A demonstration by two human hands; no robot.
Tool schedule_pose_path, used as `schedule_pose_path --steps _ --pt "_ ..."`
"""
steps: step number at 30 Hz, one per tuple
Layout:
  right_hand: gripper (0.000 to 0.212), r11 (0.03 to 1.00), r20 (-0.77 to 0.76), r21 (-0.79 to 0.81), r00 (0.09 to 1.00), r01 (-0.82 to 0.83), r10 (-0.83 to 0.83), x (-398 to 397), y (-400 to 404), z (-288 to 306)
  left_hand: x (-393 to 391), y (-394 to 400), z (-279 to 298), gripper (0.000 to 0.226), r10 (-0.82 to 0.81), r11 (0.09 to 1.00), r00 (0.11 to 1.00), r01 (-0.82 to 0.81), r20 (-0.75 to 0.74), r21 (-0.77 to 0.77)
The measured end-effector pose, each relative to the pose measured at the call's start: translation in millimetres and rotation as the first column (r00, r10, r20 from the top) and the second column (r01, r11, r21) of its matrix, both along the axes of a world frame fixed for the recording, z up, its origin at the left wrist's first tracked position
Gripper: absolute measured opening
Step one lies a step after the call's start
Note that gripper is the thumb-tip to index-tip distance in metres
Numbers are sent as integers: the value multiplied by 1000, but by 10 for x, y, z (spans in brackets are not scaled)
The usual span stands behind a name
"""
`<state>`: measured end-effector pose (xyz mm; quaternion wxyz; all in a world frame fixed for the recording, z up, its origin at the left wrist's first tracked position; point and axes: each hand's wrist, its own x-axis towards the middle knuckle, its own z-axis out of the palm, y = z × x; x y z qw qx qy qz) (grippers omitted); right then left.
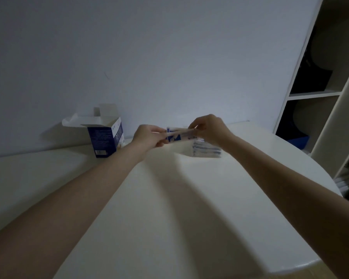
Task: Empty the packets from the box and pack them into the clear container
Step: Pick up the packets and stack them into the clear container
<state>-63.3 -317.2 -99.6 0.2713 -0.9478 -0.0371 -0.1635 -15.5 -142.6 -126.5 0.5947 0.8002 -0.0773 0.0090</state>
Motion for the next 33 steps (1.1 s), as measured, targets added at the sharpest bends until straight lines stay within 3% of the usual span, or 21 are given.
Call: schedule_pose_path --steps 5,8,12,15,19,24,26,30,33 --pt "15 907 -45 403 993 119 -111 153 -371 193 143 -456 278 14 -32 992 992 17 119 127" --pt "14 842 -119 486 973 232 -200 212 -540 211 233 -685 331 24 -50 957 981 -6 185 289" --pt "21 808 -273 481 934 340 -230 257 -626 113 305 -836 293 21 -191 734 964 17 183 679" --pt "22 851 -305 390 921 352 -242 308 -645 41 321 -850 242 22 -244 554 943 -57 227 831" --pt "24 931 -234 151 927 331 -292 375 -648 12 338 -830 169 25 -290 495 936 -32 200 868" --pt "27 934 -237 -62 904 351 -355 387 -650 -44 353 -801 145 30 -269 508 926 -96 264 856" --pt "29 936 -252 -42 903 350 -349 400 -666 -54 349 -791 146 34 -273 500 912 -137 306 855" --pt "13 893 -313 176 884 414 -348 405 -732 95 358 -773 160 36 -277 556 873 -195 402 808" --pt "29 838 -324 284 870 465 -372 453 -789 170 362 -757 176 32 -259 572 865 -221 430 790"
